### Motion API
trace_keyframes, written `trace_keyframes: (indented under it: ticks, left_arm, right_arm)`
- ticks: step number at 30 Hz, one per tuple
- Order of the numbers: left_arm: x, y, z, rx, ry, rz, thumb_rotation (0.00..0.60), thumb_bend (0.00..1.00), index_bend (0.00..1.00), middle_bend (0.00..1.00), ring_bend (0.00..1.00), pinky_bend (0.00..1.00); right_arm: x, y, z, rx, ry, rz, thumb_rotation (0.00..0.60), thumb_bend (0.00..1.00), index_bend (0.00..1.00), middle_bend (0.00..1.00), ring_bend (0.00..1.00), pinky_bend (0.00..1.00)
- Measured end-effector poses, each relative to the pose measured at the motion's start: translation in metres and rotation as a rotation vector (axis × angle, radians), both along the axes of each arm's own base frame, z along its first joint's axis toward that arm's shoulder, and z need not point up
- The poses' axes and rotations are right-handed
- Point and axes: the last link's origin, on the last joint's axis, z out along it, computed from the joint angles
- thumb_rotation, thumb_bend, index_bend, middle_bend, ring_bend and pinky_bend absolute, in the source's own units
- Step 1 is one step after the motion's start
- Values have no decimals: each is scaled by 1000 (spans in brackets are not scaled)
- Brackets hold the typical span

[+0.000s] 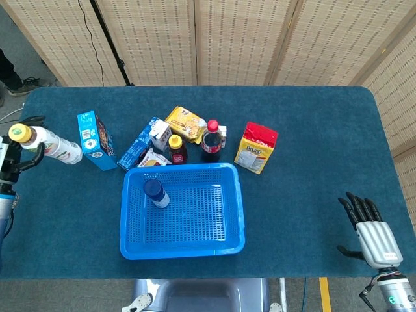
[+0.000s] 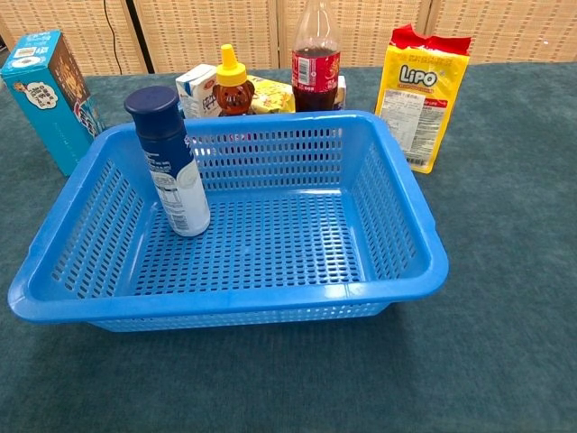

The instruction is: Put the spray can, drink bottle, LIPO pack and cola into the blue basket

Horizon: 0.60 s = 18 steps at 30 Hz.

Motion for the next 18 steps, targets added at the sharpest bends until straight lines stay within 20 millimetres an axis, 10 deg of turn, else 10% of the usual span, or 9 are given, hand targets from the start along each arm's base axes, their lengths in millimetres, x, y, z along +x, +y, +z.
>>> trace_keyframes:
  ticks: [18]
  left_arm:
    - [96,-92,4,-116,10,-525,600,627,586,431,370,377]
  right_arm:
    - [-1,-1,-3,7,14,-11,600,0,0,0,0,0]
